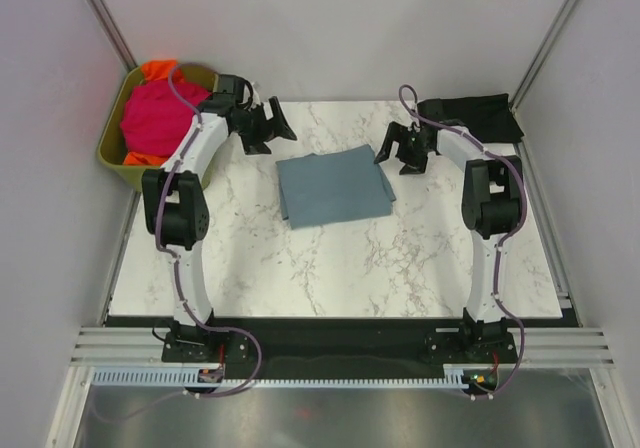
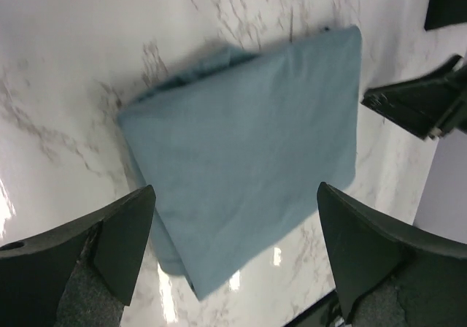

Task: Fold and stack the t-shirts
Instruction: Fold the tshirt, then neatly place the folded tshirt to the corner

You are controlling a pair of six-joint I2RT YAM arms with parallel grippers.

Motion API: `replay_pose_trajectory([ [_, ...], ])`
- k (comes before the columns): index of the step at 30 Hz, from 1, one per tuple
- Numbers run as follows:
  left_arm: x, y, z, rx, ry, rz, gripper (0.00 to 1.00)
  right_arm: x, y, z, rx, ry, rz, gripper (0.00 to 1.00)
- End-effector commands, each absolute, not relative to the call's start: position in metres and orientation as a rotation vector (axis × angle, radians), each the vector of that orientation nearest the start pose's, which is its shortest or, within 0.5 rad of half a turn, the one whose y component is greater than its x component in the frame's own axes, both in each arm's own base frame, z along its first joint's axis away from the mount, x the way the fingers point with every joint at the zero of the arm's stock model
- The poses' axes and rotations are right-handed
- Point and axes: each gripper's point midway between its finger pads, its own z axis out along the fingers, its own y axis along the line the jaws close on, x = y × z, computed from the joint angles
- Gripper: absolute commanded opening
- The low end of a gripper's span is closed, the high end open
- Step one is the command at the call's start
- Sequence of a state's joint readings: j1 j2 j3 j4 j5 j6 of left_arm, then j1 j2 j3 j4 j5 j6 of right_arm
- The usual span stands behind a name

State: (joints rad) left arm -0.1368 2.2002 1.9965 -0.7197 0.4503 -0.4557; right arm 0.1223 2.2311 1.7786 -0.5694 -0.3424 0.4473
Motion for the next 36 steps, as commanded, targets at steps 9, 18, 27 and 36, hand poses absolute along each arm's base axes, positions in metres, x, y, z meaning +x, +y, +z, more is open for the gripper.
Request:
replay_pose_trajectory([
  [9,0.363,-0.145,0.200,-0.023,2.394,-0.777,1.00,0.483,0.215,-0.003,0.073,2.672,0.895,0.95],
  [18,0.280,-0.128,0.190,0.010,2.369,-0.738,1.00,0.474,0.251,-0.038,0.102,2.685,1.024,0.38],
  [27,0.230,-0.124,0.183,-0.018,2.346,-0.776,1.00,0.487,0.248,0.009,0.097,2.507,1.288,0.00],
  [36,0.223,-0.116,0.203,-0.029,2.226,-0.730,1.00,0.525,0.128,0.083,0.023,2.513,0.767,0.00],
])
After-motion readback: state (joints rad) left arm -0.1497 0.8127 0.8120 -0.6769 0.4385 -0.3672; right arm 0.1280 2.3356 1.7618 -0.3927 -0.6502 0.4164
